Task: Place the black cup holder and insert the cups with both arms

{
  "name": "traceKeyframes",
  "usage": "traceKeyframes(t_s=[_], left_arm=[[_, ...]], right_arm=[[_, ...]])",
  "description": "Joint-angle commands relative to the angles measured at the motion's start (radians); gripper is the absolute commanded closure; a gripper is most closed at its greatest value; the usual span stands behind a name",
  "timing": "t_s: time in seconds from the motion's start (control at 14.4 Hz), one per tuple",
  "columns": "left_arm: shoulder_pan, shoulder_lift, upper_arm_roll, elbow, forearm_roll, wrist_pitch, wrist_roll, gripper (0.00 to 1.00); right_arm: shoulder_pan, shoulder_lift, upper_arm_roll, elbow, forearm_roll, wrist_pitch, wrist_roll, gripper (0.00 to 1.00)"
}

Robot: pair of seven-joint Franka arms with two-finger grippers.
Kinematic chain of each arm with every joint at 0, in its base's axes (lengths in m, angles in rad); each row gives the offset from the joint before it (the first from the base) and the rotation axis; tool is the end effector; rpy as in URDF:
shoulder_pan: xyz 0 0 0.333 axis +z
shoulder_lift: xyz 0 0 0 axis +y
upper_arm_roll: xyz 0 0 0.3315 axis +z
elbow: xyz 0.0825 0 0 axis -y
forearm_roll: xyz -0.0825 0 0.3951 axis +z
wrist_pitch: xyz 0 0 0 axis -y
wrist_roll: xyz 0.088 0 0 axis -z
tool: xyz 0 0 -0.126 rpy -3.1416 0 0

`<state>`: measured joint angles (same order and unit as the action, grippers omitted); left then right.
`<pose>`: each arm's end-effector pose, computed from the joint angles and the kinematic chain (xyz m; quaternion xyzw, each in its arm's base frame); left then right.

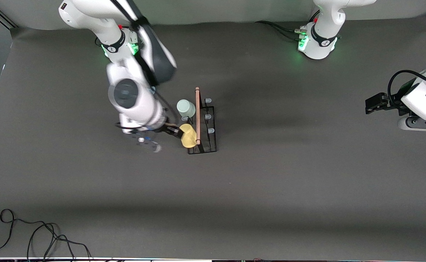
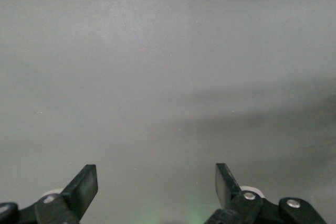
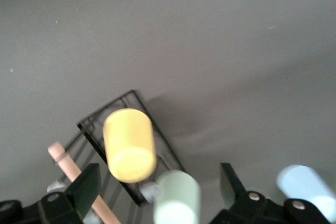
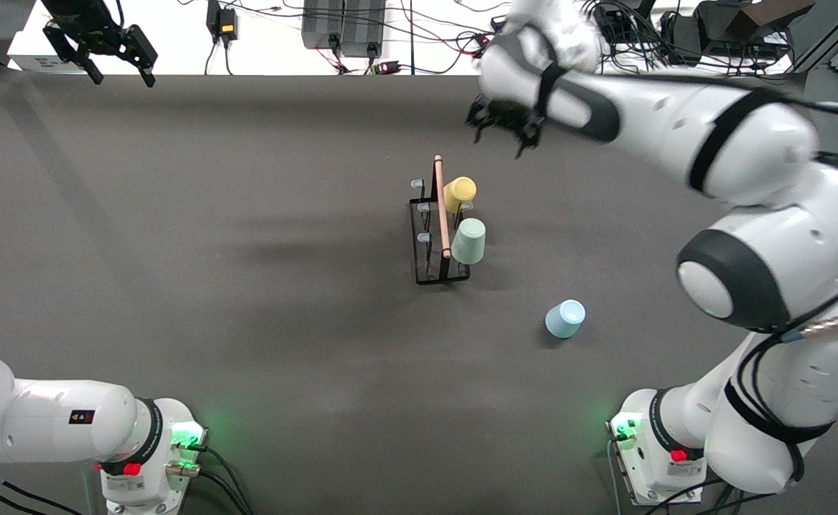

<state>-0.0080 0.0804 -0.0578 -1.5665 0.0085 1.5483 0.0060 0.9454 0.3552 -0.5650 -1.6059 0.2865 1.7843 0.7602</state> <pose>0.5831 -0.0361 0.5750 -0.9981 0.0360 0.0491 0.0034 0.5778 0.3037 0.4319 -0.9732 0.2178 0.0729 0.0050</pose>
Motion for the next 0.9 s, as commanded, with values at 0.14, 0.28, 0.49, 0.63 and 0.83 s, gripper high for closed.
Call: traceKeyframes(t_s=[0.14, 0.28, 0.49, 0.63, 0.83], left_arm=[[-0.012, -0.013, 0.009, -0.004, -0.001, -0.014, -0.001, 0.0], [-0.013, -0.011, 0.009, -0.004, 0.001, -0.014, -0.001, 0.0], [-0.012, -0.011, 0.009, -0.004, 0.001, -0.014, -0.001, 0.0], [-0.013, -0.01, 0.009, -0.004, 0.001, -0.014, -0.001, 0.0], [-0.017, -0.01, 0.009, -0.004, 0.001, -0.011, -0.001, 0.0]], right_arm=[[0.0, -0.146, -0.234, 0.162, -0.02, -0.372, -0.333, 0.0], [0.0, -0.151, -0.336, 0.231, -0.024, -0.488, -0.433, 0.0], [0.0, -0.165, -0.409, 0.238, -0.117, -0.52, -0.731, 0.0], [-0.005, -0.168, -0.418, 0.238, -0.19, -0.519, -0.823, 0.0], [-0.007, -0.167, -0.423, 0.235, -0.196, -0.519, -0.823, 0.0]])
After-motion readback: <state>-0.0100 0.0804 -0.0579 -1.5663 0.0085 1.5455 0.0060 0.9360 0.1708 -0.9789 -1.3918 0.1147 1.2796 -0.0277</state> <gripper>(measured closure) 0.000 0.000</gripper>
